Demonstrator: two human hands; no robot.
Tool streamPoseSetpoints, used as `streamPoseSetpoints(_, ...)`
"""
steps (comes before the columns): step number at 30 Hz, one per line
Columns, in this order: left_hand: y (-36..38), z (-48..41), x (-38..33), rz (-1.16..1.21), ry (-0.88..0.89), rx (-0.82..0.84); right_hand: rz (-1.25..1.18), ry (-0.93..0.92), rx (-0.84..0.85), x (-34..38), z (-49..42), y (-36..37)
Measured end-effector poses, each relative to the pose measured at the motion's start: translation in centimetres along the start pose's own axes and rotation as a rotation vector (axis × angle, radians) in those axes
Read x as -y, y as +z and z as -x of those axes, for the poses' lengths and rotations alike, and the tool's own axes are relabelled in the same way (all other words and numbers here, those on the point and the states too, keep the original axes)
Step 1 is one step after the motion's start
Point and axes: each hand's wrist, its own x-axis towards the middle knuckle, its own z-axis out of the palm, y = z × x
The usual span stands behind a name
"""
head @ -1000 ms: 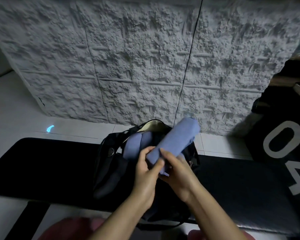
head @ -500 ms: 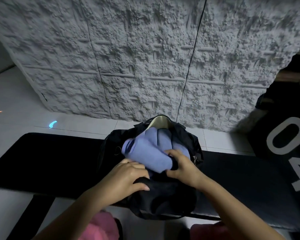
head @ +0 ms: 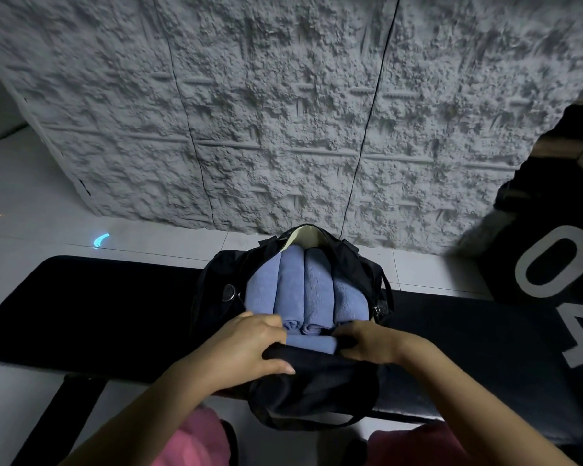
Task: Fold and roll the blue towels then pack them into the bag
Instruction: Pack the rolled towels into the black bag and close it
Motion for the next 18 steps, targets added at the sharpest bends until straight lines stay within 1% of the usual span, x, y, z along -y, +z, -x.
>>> streamPoseSetpoints(3,0.5,-0.4,0.3,-0.039,0.033,0.051,0.195,0.106,-0.110,0.3,0.8,0.2)
streamPoseSetpoints(5,0.7,-0.5,0.4,-0.068,0.031,0.053,0.190,0.167,-0.157,0.1,1.8,0.5)
streamPoseSetpoints(7,1.0,-0.8,0.4,-0.081,-0.013,0.079,0.127,0.231,-0.117,-0.4,2.6,0.8)
streamPoseSetpoints(10,1.3,-1.5,0.1,-0.091,-0.070,0.135,0.216,0.299,-0.029,-0.1,2.7,0.6)
streamPoseSetpoints(13,0.9,-1.7,0.0,-0.093,-0.139,0.154,0.287,0.210,-0.120,1.3,3.4,-0.5)
streamPoseSetpoints(15,0.9,-1.3,0.8,-0.067,-0.181,0.180,0.267,0.120,-0.183,1.2,4.0,-1.1)
streamPoseSetpoints(17,1.3,-0.9,1.2,-0.078,-0.178,0.216,0.232,0.123,-0.116,1.0,4.3,-1.0)
streamPoseSetpoints(18,1.6,-0.9,1.1,-0.107,-0.163,0.232,0.261,0.129,-0.086,0.9,4.3,-0.7)
